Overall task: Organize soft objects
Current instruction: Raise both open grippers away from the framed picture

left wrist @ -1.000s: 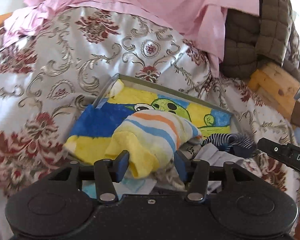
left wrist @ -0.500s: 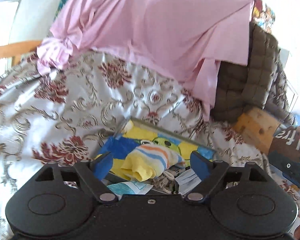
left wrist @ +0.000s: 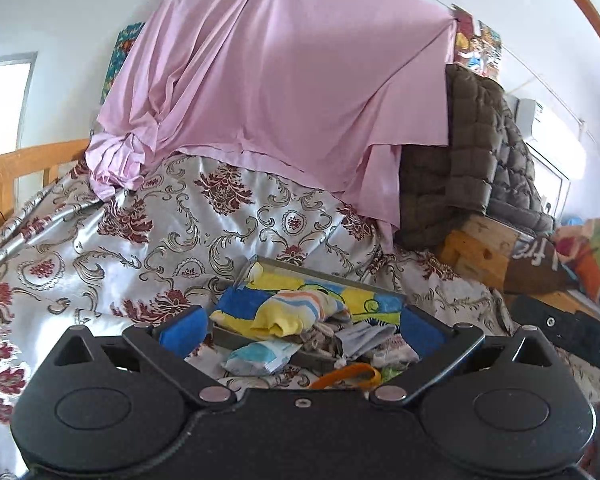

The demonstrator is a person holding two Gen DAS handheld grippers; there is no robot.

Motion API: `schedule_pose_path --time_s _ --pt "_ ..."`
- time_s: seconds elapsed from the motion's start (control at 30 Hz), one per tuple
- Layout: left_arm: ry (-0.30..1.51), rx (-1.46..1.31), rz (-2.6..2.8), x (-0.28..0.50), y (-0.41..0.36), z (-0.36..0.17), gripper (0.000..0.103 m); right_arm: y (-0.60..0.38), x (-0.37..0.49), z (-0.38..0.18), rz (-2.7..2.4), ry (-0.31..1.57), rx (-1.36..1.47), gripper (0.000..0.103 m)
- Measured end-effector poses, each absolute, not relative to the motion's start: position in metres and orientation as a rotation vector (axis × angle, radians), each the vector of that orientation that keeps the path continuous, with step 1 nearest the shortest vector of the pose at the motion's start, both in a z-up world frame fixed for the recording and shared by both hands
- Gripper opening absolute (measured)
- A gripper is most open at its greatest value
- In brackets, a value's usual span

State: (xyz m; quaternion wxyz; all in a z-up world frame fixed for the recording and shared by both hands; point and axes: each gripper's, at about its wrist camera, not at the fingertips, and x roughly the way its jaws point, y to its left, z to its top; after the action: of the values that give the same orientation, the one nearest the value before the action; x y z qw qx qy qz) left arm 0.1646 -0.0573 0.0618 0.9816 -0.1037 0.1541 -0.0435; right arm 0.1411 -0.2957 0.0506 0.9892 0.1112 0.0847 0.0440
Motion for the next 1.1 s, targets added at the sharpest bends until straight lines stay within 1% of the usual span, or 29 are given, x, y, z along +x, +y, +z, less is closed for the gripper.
schedule_pose_path --time_s 0.2,0.57,0.8,1.1 --pt "0.269 -0.124 -0.094 0.133 -0.059 0.057 0.102 -0.287 0.117 0.047 0.078 0.159 0.186 0.103" --pt "0.301 -0.048 -0.075 0.109 -0.043 0.033 0.102 -0.281 0.106 0.03 0.035 0.265 0.19 0.103" --pt "0.342 -0.033 -0.056 0.099 -0.032 0.008 0.102 -0.274 0.107 0.019 0.009 0.344 0.177 0.103" --pt "0.456 -0.011 -0.014 0.104 -0.032 -0.015 0.102 -0.266 0.115 0.004 -0.009 0.464 0.145 0.103"
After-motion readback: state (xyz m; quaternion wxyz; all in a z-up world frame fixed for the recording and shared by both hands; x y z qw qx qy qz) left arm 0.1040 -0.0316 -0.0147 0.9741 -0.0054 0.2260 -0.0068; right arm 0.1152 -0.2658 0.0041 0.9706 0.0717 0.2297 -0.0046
